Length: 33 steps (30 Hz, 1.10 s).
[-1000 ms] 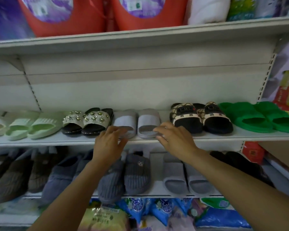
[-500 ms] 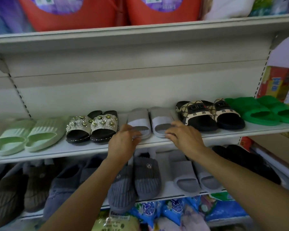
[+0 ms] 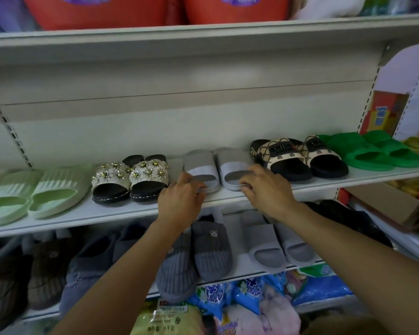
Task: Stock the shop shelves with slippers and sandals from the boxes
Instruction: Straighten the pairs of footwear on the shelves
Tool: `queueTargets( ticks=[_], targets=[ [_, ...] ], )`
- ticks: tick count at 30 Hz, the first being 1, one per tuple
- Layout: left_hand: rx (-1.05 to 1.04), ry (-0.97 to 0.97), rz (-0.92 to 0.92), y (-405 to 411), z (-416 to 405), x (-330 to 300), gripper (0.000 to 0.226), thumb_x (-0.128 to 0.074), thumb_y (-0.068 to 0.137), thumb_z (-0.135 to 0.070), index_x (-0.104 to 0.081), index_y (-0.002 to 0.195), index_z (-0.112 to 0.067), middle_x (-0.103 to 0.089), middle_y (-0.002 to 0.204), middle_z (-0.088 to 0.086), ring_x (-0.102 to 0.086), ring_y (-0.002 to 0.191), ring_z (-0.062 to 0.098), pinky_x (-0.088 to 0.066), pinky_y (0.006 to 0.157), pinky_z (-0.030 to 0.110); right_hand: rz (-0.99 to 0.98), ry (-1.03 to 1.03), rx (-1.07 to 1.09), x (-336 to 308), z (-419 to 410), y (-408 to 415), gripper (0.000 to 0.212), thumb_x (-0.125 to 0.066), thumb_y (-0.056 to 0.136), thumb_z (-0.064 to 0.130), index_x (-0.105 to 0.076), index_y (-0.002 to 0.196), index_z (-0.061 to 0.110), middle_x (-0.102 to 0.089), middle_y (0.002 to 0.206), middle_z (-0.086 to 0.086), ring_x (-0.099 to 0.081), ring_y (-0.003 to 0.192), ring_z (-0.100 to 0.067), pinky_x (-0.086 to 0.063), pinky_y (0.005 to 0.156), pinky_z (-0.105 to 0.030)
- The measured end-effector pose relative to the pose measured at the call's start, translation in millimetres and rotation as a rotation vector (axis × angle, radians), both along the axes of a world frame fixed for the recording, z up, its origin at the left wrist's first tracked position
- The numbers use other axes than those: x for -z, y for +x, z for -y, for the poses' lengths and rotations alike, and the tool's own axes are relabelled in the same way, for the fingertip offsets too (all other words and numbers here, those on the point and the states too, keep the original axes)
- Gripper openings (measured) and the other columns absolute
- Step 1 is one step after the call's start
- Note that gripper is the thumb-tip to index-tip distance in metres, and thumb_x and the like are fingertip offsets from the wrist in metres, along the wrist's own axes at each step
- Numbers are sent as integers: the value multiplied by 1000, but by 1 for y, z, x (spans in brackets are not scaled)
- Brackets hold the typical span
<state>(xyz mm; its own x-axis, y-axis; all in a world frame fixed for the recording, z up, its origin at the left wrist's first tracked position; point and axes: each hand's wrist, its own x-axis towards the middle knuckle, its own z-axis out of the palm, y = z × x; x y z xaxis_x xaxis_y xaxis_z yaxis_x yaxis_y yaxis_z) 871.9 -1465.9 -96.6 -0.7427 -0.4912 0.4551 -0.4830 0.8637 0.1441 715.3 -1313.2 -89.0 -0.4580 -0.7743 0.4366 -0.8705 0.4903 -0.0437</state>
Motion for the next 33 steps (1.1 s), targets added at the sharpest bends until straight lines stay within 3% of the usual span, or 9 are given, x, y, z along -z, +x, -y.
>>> queueTargets(
  ticks=[3, 6, 9, 14, 19, 26, 29, 33],
  targets=[
    [23, -93, -30, 7, 1, 1, 33, -51, 93, -34, -60, 123, -26, -52, 125, 2, -56, 107, 28, -45, 82, 39, -79, -71, -38, 0, -2, 1, 29, -54, 91, 29, -63, 117, 18, -50, 132, -6, -54, 110, -28, -44, 78, -36],
    [67, -143, -73, 25, -3, 3, 31, -59, 88, -33, -63, 118, -25, -57, 117, 1, -55, 106, 25, -45, 81, 40, -129, -166, -144, 2, 1, 9, 22, -64, 84, 24, -66, 105, 17, -59, 115, -7, -61, 95, -29, -49, 69, -37],
    [41, -137, -116, 51, -2, 7, 28, -63, 86, -33, -66, 113, -25, -60, 111, -1, -57, 101, 25, -45, 78, 40, -138, -181, -250, 5, 10, 24, 22, -65, 82, 25, -66, 103, 19, -61, 107, -4, -62, 90, -27, -49, 69, -35],
    [-40, -87, -134, 102, 24, 3, 38, -51, 82, -41, -66, 114, -25, -59, 111, -1, -57, 100, 26, -48, 79, 40, -13, -188, -361, 1, 42, 60, 26, -59, 88, 31, -63, 113, 22, -58, 118, 2, -58, 103, -23, -48, 76, -36],
    [-133, -82, -153, 143, 75, -13, 30, -67, 85, -29, -66, 114, -22, -61, 114, 1, -57, 101, 29, -50, 81, 39, 67, -165, -485, -14, 79, 95, 30, -56, 92, 39, -61, 120, 31, -54, 124, 7, -51, 114, -15, -45, 83, -33],
    [-74, -2, 26, 152, 111, -19, 38, -63, 87, -32, -60, 125, -30, -61, 123, -6, -52, 113, 22, -45, 88, 32, -17, 69, -425, -17, 138, 129, 43, -53, 92, 46, -51, 133, 32, -53, 128, 4, -47, 118, -17, -40, 78, -30],
    [-47, -24, 43, 152, 122, -21, 38, -61, 87, -30, -59, 125, -33, -62, 122, -8, -53, 114, 19, -47, 85, 32, 4, 38, -378, -15, 151, 131, 35, -53, 93, 41, -57, 127, 32, -58, 120, 5, -48, 114, -17, -37, 72, -29],
    [21, -47, 56, 147, 129, -23, 36, -60, 88, -31, -59, 124, -37, -62, 122, -9, -55, 113, 19, -51, 83, 35, 45, 25, -317, -14, 157, 126, 31, -56, 93, 33, -61, 123, 29, -61, 116, 2, -51, 112, -20, -46, 80, -34]
  ],
)
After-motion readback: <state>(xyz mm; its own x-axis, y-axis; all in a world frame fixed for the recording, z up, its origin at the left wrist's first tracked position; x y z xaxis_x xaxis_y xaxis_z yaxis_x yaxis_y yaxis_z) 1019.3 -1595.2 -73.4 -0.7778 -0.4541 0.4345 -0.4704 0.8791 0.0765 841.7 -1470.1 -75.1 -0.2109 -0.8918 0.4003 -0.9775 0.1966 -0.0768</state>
